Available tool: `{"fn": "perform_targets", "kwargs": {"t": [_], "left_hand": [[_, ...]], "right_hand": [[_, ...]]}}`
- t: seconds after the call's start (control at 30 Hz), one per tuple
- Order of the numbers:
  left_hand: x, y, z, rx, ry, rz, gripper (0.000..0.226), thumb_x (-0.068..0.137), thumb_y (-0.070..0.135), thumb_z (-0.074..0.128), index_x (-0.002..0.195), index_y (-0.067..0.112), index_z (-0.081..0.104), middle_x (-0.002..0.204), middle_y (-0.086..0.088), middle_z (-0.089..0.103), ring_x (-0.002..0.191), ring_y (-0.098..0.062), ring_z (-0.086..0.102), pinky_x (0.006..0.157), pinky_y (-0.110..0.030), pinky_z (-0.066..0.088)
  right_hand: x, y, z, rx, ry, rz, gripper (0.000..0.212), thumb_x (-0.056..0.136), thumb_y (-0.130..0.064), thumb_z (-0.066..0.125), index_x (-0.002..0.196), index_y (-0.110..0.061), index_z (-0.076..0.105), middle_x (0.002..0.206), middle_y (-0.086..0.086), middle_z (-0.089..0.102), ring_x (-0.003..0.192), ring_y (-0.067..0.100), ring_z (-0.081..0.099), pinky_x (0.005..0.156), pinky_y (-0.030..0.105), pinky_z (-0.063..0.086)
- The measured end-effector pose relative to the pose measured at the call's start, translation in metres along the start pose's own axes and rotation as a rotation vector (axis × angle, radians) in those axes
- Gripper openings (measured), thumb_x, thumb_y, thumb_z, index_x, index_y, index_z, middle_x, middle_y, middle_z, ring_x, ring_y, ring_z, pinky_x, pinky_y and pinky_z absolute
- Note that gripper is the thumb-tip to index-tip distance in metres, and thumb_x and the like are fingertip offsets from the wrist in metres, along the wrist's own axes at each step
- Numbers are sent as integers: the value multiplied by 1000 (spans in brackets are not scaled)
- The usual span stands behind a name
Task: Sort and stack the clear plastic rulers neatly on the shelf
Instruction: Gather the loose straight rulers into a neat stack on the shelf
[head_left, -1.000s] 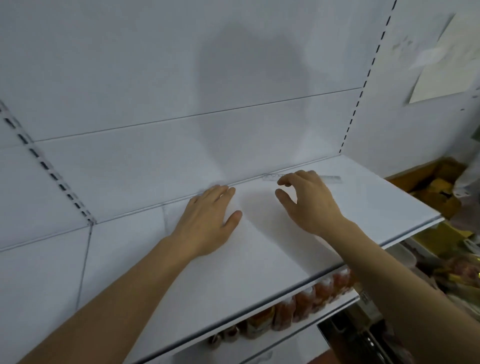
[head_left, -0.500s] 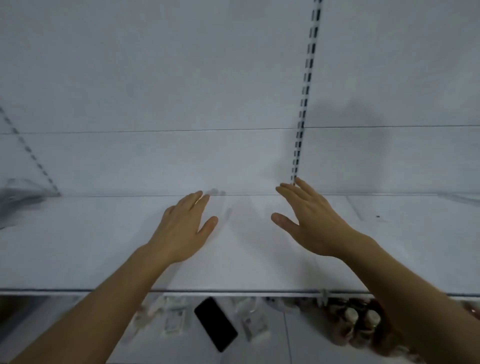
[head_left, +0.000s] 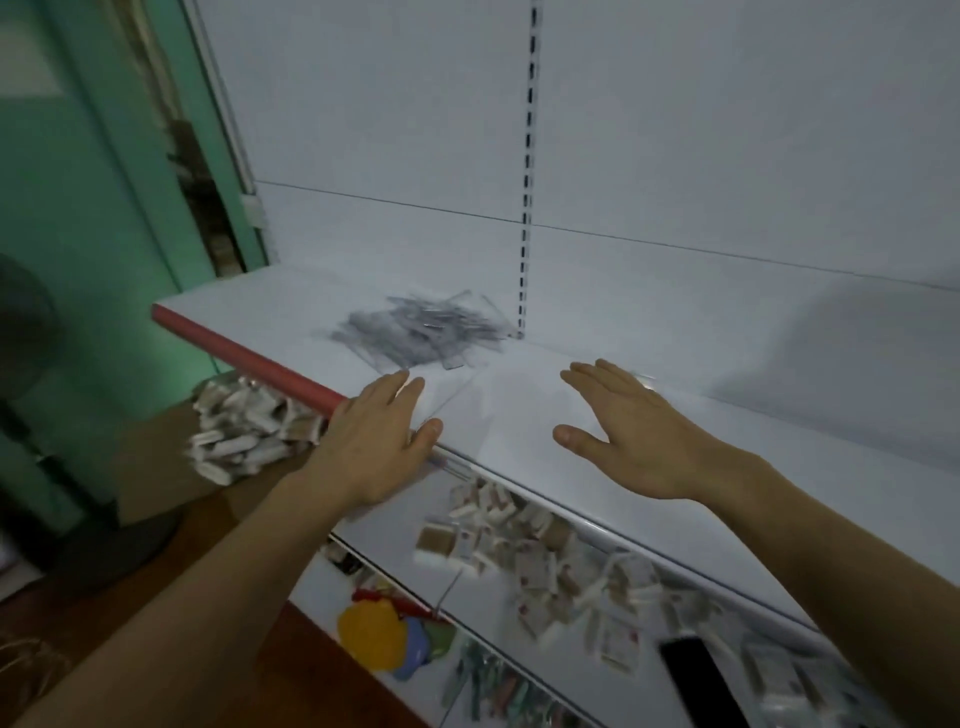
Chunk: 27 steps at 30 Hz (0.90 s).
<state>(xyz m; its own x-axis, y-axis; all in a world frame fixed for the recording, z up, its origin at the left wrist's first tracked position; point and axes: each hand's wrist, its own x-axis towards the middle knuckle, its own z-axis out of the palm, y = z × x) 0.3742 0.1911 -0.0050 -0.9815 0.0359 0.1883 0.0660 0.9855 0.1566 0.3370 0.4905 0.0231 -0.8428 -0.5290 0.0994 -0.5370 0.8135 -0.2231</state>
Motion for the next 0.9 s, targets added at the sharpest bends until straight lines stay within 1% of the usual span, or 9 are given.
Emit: {"fn": "perform_targets", "kwargs": {"t": [0.2, 0.27, 0.33, 0.4, 0.47, 0.57, 0.67, 0.8, 0.9], "left_hand": [[35, -89, -10, 2, 18, -65, 73, 99, 63, 20, 160, 22, 19, 168, -1, 13, 154, -19, 12, 123, -47, 16], [55, -116, -9, -3, 38, -72, 68, 103, 58, 24, 160, 22, 17, 168, 1, 11, 154, -18, 11, 122, -45, 15], [75, -141, -10, -11, 27, -59, 69, 102, 59, 23, 160, 23, 17, 168, 1, 12, 154, -18, 11, 123, -46, 15], [93, -166, -10, -18, -15, -43, 77, 96, 67, 15, 160, 23, 16, 168, 0, 12, 154, -19, 12, 124, -46, 16], [113, -190, -11, -28, -20, -33, 87, 88, 72, 7, 160, 24, 18, 168, 0, 12, 154, -19, 12, 123, -47, 17], [140, -221, -9, -27, -44, -5, 85, 88, 70, 11, 159, 25, 21, 168, 0, 14, 154, -20, 13, 122, -48, 19], [172, -248, 0, -39, -74, 69, 88, 84, 73, 10, 157, 27, 28, 166, -1, 20, 151, -22, 19, 118, -49, 23], [226, -260, 19, -157, -8, 250, 68, 93, 62, 25, 146, 24, 47, 151, 0, 42, 136, -20, 41, 105, -50, 41], [264, -254, 33, -241, 20, 441, 53, 97, 51, 35, 138, 24, 55, 139, 5, 49, 125, -15, 47, 97, -47, 46]], "right_hand": [[110, -48, 19, -39, -28, -105, 81, 98, -63, 35, 162, -21, 9, 169, -4, 8, 156, 16, 2, 125, 47, 16], [149, -60, 23, -51, 13, -143, 80, 98, -63, 36, 161, -20, 13, 168, -3, 14, 155, 18, 8, 124, 48, 19], [185, -70, 27, -29, 32, -155, 76, 99, -60, 40, 160, -19, 21, 165, -2, 24, 153, 20, 17, 124, 45, 21], [218, -80, 34, -12, 23, -153, 71, 99, -61, 40, 156, -19, 30, 159, -2, 33, 148, 20, 27, 122, 43, 25], [251, -88, 47, -1, 3, -143, 73, 97, -67, 36, 152, -20, 37, 152, -2, 41, 142, 21, 35, 118, 45, 31], [284, -99, 65, -10, 19, -102, 64, 99, -55, 47, 151, -17, 42, 144, 0, 50, 134, 23, 44, 114, 42, 35], [303, -105, 81, -30, 85, -13, 58, 99, -51, 52, 147, -20, 46, 141, 0, 55, 130, 25, 46, 109, 43, 39], [320, -103, 93, -22, 106, 97, 55, 97, -53, 53, 142, -21, 52, 135, 0, 60, 126, 26, 49, 107, 44, 42], [322, -104, 96, -60, 122, 131, 51, 94, -53, 55, 136, -24, 57, 130, -1, 61, 124, 24, 48, 107, 47, 41]]}}
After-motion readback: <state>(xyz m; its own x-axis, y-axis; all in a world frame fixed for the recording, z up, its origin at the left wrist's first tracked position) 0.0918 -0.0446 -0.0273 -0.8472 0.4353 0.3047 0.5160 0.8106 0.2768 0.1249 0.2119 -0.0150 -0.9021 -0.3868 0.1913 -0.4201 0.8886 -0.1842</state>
